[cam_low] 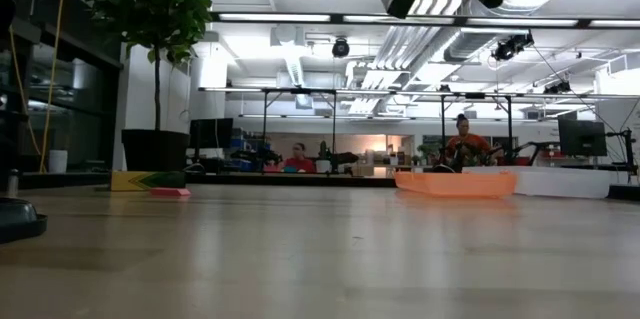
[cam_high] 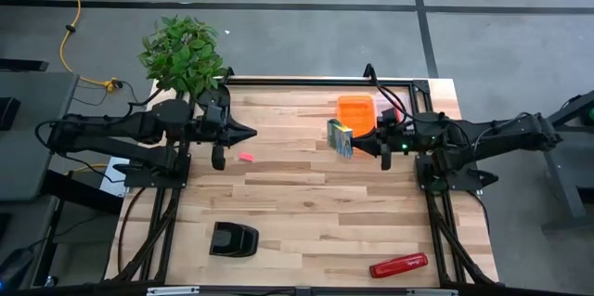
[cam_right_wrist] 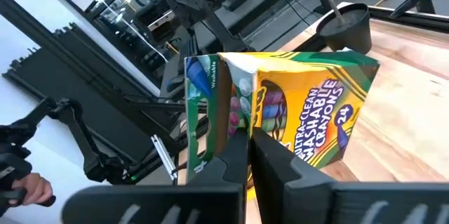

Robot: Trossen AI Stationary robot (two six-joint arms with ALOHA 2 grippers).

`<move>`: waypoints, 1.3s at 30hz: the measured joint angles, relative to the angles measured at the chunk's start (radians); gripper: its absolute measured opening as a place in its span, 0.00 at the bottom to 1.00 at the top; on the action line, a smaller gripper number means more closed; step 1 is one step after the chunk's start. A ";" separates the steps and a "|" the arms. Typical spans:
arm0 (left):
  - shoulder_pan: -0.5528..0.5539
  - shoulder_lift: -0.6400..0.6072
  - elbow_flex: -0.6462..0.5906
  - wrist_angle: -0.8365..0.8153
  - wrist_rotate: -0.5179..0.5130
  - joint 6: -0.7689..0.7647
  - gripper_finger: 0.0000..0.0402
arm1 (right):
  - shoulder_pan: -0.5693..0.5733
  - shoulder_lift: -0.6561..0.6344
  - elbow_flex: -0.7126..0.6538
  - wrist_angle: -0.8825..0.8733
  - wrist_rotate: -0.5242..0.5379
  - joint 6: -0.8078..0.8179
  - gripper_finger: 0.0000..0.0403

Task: Pack school essentials
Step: Put the bottom yellow crayon box into the orange supply box

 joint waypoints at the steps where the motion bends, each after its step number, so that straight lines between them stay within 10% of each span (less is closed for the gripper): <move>1: 0.000 -0.005 0.000 0.000 0.000 0.000 0.00 | 0.000 0.002 0.000 -0.001 0.006 0.014 0.00; 8: 0.000 -0.046 0.000 0.008 -0.001 0.014 0.00 | 0.000 0.014 0.016 -0.095 0.081 0.081 0.00; 20: 0.000 -0.066 0.000 0.007 -0.007 0.008 0.00 | -0.179 0.057 0.308 -1.182 0.214 -0.078 0.00; 39: 0.000 -0.065 0.000 0.007 -0.007 -0.037 0.00 | -0.804 0.045 -0.026 -0.845 -0.121 -1.134 0.00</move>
